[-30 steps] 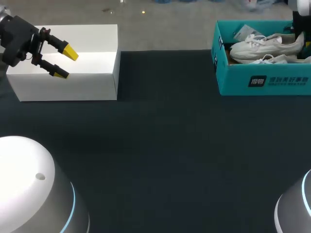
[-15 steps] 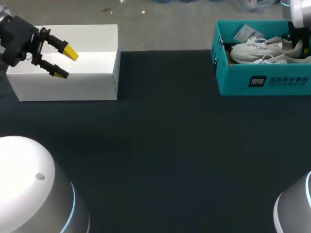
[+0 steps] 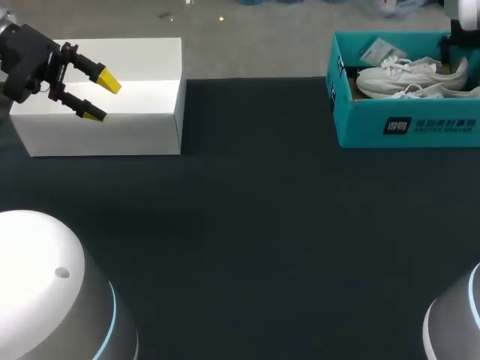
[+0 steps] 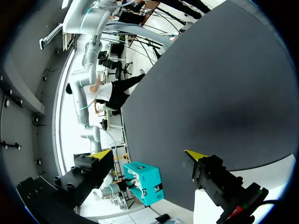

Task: Take the shoe out of the shoebox, open the shoe tongue, remove and reinsert the insole, then place the shoe into the shoebox

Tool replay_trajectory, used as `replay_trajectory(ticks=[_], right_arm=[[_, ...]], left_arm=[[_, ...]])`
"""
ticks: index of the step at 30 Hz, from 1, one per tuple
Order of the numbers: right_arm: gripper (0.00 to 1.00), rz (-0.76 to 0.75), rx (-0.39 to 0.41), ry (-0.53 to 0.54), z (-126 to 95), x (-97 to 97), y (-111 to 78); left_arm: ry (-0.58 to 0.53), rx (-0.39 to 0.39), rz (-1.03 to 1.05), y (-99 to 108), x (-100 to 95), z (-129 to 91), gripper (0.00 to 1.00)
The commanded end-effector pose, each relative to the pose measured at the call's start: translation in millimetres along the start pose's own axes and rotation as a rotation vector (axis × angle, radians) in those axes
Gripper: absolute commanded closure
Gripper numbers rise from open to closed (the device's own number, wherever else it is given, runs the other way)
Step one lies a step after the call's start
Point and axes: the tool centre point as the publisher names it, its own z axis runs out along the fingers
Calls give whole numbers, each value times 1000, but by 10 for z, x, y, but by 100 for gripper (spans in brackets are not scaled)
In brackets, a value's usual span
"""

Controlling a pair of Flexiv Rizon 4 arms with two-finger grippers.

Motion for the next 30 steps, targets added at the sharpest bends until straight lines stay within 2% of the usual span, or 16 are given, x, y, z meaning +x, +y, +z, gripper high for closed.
replay_trajectory(ticks=[1,6,11,18,22,24,30], right_arm=[[0,2,237,28,-301,-97,23],[0,32,259,136,-615,-103,12],[0,36,245,227,-909,-120,-31],[0,-19,203,324,-1207,-104,-203],[0,-67,182,358,-1322,-126,-367],[0,-3,149,346,-1364,-156,-421],[0,-3,149,346,-1364,-156,-421]], left_arm=[[2,2,1,2,1,-9,0],[2,2,1,2,1,-9,0],[2,2,1,2,1,-9,0],[2,2,1,2,1,-9,0],[2,2,1,2,1,-9,0],[2,2,1,2,1,-9,0],[2,2,1,2,1,-9,0]])
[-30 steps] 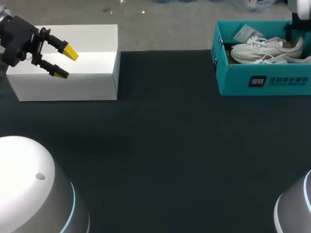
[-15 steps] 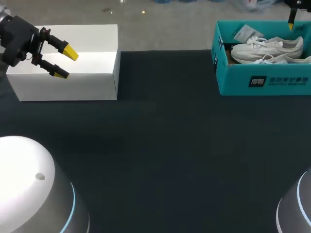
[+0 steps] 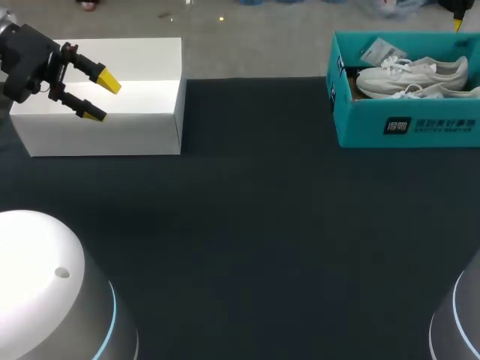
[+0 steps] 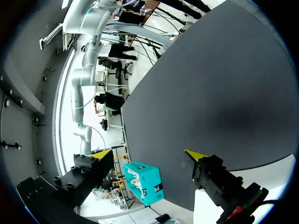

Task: Take the shoe out of the shoebox, open the shoe tongue, remove and reinsert the insole, then place the shoe into the shoebox

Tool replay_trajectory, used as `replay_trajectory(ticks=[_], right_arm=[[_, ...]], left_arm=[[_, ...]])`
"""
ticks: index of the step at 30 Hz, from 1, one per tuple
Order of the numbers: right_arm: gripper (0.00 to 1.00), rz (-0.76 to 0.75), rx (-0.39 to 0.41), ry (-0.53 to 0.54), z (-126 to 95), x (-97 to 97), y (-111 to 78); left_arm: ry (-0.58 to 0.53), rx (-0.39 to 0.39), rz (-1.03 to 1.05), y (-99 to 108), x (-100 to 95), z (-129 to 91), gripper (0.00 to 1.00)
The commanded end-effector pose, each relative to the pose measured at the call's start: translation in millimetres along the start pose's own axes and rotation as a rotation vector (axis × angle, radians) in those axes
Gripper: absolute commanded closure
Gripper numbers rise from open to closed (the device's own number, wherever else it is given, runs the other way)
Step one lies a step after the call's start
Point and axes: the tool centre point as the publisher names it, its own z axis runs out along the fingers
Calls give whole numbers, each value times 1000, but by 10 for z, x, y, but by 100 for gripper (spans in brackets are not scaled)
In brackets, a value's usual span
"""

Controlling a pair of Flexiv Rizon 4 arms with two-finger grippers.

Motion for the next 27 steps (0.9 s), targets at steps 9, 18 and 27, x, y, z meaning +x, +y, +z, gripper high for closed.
replay_trajectory(ticks=[9,18,27], right_arm=[[0,2,-48,-1,19,3,-115],[0,-93,-101,-32,-56,78,-645],[0,-165,-133,-121,-5,196,-1223]], left_arm=[[2,2,1,2,1,-10,0],[2,2,1,2,1,-10,0],[2,2,1,2,1,-10,0]])
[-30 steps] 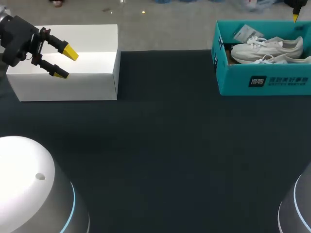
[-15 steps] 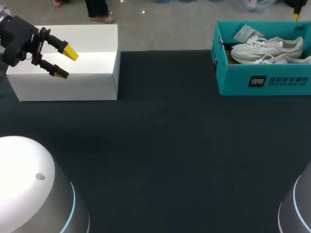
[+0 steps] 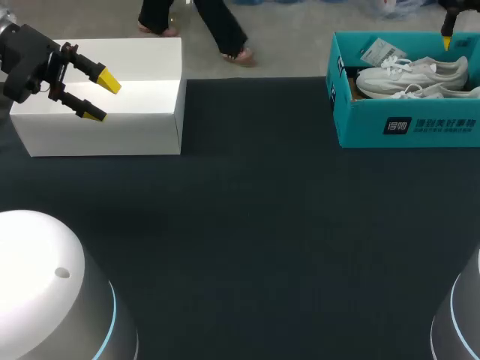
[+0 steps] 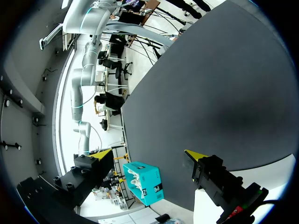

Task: Take the shoe out of the shoebox, open the shoe tongue, remove and reinsert the insole, then place the shoe into the shoebox

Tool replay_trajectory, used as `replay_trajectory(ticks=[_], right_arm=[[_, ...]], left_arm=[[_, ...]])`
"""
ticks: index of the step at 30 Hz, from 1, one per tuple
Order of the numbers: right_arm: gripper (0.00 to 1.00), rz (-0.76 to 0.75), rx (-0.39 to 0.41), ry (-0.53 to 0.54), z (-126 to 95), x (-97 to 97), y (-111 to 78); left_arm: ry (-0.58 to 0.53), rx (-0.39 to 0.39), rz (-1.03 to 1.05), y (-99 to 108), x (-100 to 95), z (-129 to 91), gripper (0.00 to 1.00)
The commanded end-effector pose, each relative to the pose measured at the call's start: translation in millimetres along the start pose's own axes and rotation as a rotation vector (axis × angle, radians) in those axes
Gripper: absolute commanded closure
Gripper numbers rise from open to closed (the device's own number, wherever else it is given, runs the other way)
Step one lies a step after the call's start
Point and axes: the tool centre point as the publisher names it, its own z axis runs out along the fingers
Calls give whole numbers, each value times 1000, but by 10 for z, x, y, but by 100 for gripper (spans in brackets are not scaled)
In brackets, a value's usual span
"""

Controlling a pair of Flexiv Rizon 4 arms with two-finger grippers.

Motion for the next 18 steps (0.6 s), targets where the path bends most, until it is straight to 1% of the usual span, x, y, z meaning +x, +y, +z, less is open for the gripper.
replay_trajectory(ticks=[1,13,14,15,16,17,18], right_arm=[[0,12,-238,-34,30,81,-426],[0,12,-238,-34,30,81,-426],[0,12,-238,-34,30,81,-426],[0,12,-238,-34,30,81,-426],[0,12,-238,-34,30,81,-426],[0,12,-238,-34,30,81,-426],[0,12,-238,-34,30,81,-426]], left_arm=[[2,2,1,2,1,-9,0],[2,2,1,2,1,-9,0],[-21,-19,-96,70,-29,-9,0],[-26,-55,-187,131,-58,-13,0],[-9,-112,-279,195,-92,-4,0],[-18,-137,-313,212,-118,-14,0],[-14,-170,-408,272,-141,-31,0]])
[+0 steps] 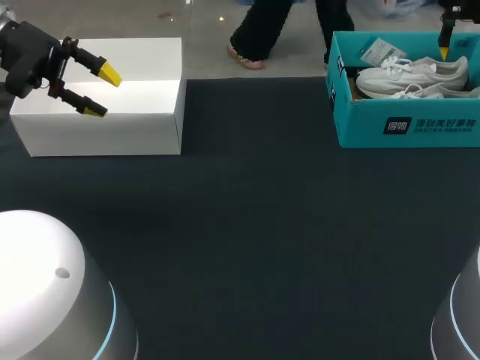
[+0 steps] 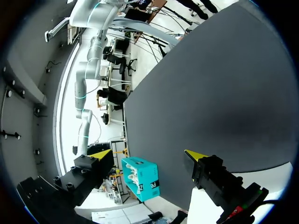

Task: Take the shoe out of the shoebox, open the shoe tongue, remove and reinsert the insole, then place the shoe into the shoebox

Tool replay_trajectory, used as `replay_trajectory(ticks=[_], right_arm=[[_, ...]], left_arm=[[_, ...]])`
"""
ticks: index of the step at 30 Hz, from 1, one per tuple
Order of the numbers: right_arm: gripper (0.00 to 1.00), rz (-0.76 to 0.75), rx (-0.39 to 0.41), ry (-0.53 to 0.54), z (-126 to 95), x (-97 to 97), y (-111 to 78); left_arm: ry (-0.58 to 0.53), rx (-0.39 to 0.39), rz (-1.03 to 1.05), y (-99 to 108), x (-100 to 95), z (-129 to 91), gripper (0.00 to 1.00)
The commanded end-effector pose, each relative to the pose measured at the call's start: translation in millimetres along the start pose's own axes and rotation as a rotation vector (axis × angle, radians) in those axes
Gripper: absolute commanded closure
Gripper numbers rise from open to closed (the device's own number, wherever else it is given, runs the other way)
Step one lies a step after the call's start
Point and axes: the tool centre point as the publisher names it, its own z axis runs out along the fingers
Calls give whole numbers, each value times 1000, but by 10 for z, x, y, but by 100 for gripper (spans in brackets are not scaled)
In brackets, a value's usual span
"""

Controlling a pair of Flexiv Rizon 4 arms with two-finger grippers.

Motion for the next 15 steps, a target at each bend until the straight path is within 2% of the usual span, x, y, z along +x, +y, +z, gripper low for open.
replay_trajectory(ticks=[1,5,10,15], right_arm=[[0,1,-133,3,16,-4,-57],[0,1,-133,3,16,-4,-57],[0,1,-133,3,16,-4,-57],[0,1,-133,3,16,-4,-57]], left_arm=[[-17,-161,-344,172,-119,8,0],[15,-259,-488,231,-160,-48,0],[15,-432,-662,361,-133,-151,0],[-16,-614,-939,559,1,-258,0]])
